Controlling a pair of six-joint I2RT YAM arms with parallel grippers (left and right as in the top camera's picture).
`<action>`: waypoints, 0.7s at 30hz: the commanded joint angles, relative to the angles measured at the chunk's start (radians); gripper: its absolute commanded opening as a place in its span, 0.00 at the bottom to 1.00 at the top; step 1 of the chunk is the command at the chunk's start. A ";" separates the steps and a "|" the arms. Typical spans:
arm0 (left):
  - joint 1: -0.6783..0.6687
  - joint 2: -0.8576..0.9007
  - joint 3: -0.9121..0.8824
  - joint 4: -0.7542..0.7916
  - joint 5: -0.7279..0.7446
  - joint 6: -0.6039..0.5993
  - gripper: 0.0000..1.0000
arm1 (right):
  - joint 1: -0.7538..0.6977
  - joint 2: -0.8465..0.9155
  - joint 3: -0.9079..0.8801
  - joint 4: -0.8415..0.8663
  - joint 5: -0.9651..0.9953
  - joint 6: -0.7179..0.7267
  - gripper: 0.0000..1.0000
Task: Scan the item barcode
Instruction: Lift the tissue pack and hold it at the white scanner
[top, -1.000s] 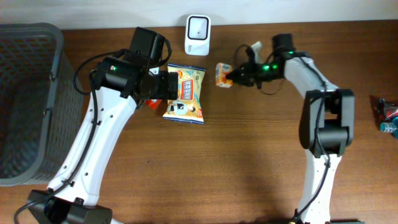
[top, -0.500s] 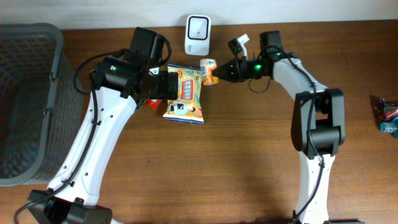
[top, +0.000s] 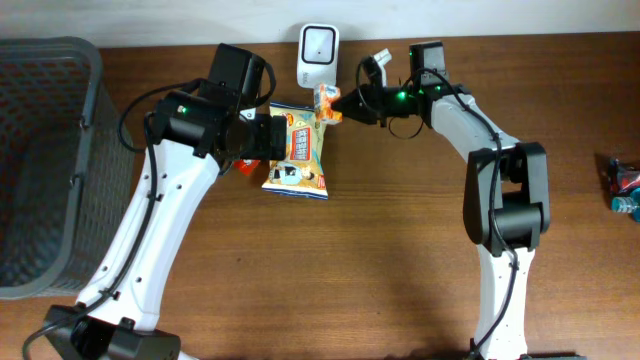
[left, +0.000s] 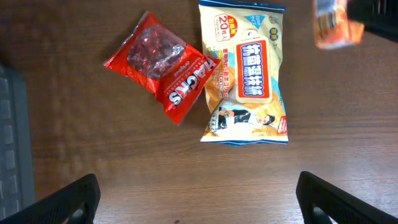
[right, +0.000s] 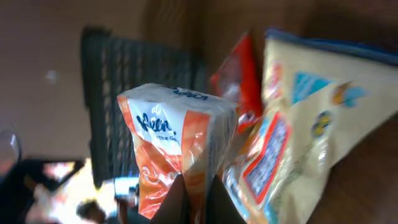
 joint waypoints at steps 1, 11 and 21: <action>0.002 0.005 0.006 0.002 -0.007 0.016 0.99 | -0.003 0.011 0.138 -0.009 0.188 0.102 0.04; 0.002 0.005 0.006 0.002 -0.007 0.016 0.99 | 0.159 0.011 0.571 -0.475 1.575 -0.399 0.04; 0.002 0.005 0.006 0.002 -0.007 0.016 0.99 | 0.326 0.117 0.571 -0.139 1.794 -0.945 0.04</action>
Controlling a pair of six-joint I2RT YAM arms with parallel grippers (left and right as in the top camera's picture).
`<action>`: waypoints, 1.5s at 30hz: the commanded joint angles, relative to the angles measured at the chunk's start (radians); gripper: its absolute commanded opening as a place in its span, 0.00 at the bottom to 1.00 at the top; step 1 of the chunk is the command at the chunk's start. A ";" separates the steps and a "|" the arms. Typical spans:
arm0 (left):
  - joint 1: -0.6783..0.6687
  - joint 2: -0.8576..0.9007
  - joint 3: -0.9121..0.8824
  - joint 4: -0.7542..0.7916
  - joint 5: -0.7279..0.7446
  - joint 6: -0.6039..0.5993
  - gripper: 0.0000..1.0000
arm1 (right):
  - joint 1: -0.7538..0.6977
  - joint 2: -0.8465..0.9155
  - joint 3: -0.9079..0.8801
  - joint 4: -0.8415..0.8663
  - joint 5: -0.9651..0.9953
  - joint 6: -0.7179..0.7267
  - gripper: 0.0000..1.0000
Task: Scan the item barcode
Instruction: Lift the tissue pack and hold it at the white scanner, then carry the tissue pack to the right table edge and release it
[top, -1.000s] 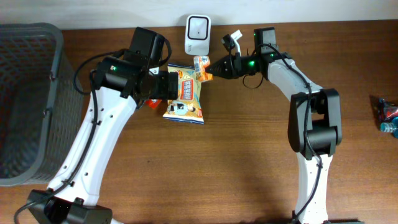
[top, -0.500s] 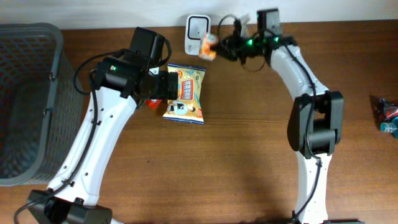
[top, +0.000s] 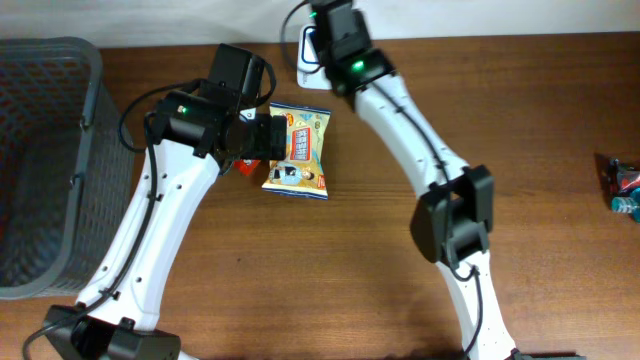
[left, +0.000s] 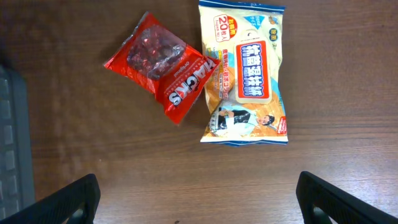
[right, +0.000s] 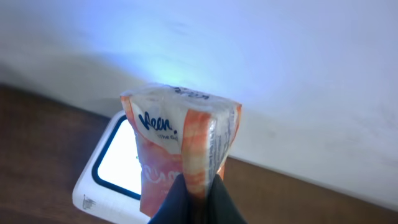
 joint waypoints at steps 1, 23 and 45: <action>0.002 0.005 0.006 0.001 -0.007 0.016 0.99 | -0.008 0.058 0.016 0.044 0.085 -0.163 0.04; 0.002 0.005 0.006 0.001 -0.007 0.016 0.99 | -0.044 0.089 0.020 0.013 0.032 -0.058 0.04; 0.002 0.005 0.006 0.001 -0.007 0.016 0.99 | -0.909 -0.135 0.005 -0.793 0.018 0.542 0.04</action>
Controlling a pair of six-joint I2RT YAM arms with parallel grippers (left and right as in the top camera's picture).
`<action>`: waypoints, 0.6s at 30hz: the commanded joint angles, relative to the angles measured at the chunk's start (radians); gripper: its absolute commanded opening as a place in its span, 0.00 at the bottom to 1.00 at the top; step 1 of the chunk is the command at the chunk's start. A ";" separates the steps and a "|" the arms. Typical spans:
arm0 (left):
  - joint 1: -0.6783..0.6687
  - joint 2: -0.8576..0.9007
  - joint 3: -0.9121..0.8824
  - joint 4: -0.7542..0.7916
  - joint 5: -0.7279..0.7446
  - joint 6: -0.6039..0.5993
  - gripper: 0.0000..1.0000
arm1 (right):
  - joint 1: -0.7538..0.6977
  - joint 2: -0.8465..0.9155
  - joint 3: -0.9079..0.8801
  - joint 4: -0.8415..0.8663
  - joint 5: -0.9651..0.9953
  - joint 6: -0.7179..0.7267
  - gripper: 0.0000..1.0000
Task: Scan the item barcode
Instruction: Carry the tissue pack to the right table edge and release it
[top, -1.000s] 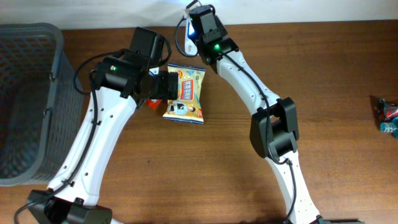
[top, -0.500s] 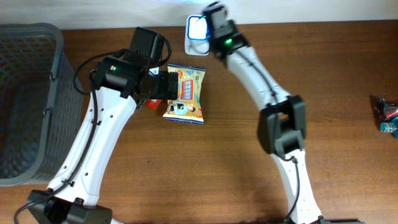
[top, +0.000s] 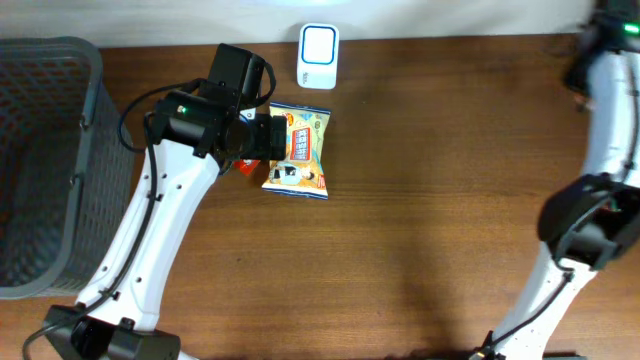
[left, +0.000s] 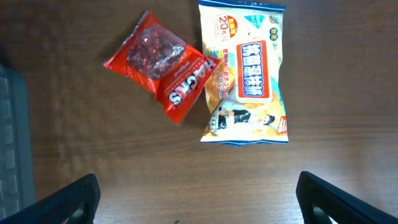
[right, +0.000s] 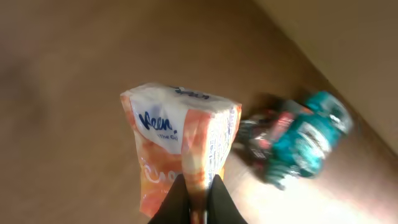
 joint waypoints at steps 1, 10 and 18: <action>0.002 0.005 0.006 0.000 -0.007 0.016 0.99 | -0.124 0.006 -0.022 -0.025 -0.012 0.045 0.04; 0.002 0.005 0.006 0.000 -0.007 0.016 0.99 | -0.341 0.007 -0.166 0.035 -0.238 0.045 0.07; 0.002 0.005 0.006 0.000 -0.007 0.016 0.99 | -0.352 0.008 -0.291 0.095 -0.235 0.045 0.54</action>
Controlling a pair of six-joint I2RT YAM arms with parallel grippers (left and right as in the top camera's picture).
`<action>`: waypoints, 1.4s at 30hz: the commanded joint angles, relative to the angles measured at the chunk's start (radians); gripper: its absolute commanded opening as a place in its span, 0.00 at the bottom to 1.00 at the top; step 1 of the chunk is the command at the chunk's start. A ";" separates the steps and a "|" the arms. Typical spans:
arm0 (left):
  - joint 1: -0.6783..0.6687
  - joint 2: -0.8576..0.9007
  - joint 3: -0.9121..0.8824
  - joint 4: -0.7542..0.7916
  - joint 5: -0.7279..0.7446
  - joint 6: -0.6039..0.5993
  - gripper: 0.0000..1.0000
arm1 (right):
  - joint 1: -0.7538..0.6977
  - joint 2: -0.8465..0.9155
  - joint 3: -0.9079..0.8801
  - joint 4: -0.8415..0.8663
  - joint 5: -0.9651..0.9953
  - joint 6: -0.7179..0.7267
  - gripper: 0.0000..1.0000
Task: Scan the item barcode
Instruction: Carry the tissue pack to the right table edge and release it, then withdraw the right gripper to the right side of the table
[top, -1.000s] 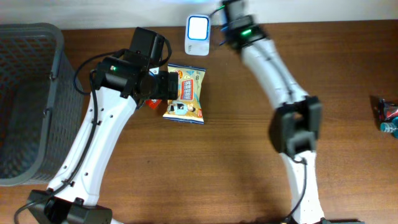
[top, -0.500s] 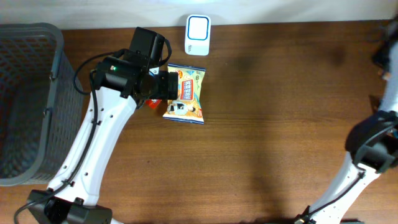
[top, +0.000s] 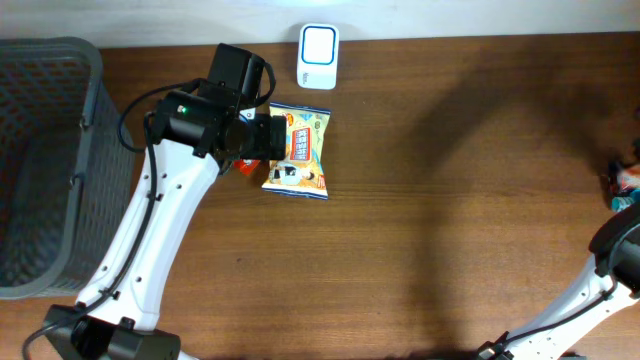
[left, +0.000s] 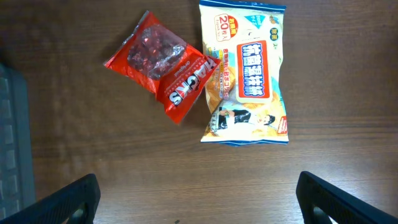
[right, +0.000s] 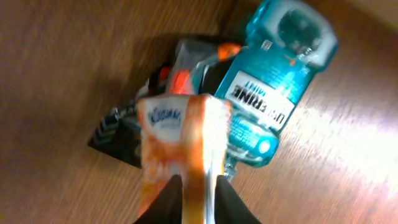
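The white barcode scanner (top: 318, 43) stands at the table's back edge. An orange and white tissue pack (right: 180, 134), blurred, sits between the fingers of my right gripper (right: 199, 186), which is shut on it. The pack hangs just above a teal mouthwash bottle (right: 280, 68) and a black packet (right: 121, 134) at the far right of the table. In the overhead view the right gripper is out of frame. My left gripper (left: 199, 208) is open and empty, high over a red candy bag (left: 163, 76) and a yellow snack bag (left: 247, 71).
A grey mesh basket (top: 45, 160) fills the left side of the table. The teal bottle (top: 625, 190) shows at the overhead view's right edge, with the right arm's base link (top: 615, 250) below it.
My right gripper has carried the tissue pack further right, out of the overhead view, and lower: it now hangs right over the teal bottle and black packet. The left arm has not moved.
My right gripper first held the tissue pack beside the yellow snack bag, then in front of the lit scanner. Later it was at the table's far right corner with the pack, and now it is low over the teal bottle. My left gripper stayed open above the two bags.
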 joint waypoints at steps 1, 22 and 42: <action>0.002 0.005 0.006 0.001 -0.007 0.016 0.99 | 0.007 0.007 -0.017 -0.004 -0.013 0.008 0.64; 0.002 0.005 0.006 0.001 -0.007 0.016 0.99 | 0.034 -0.478 -0.015 -0.327 -0.439 -0.069 1.00; 0.002 0.005 0.006 0.002 -0.007 0.016 0.99 | 0.335 -0.980 -0.689 -0.143 -0.445 -0.090 0.99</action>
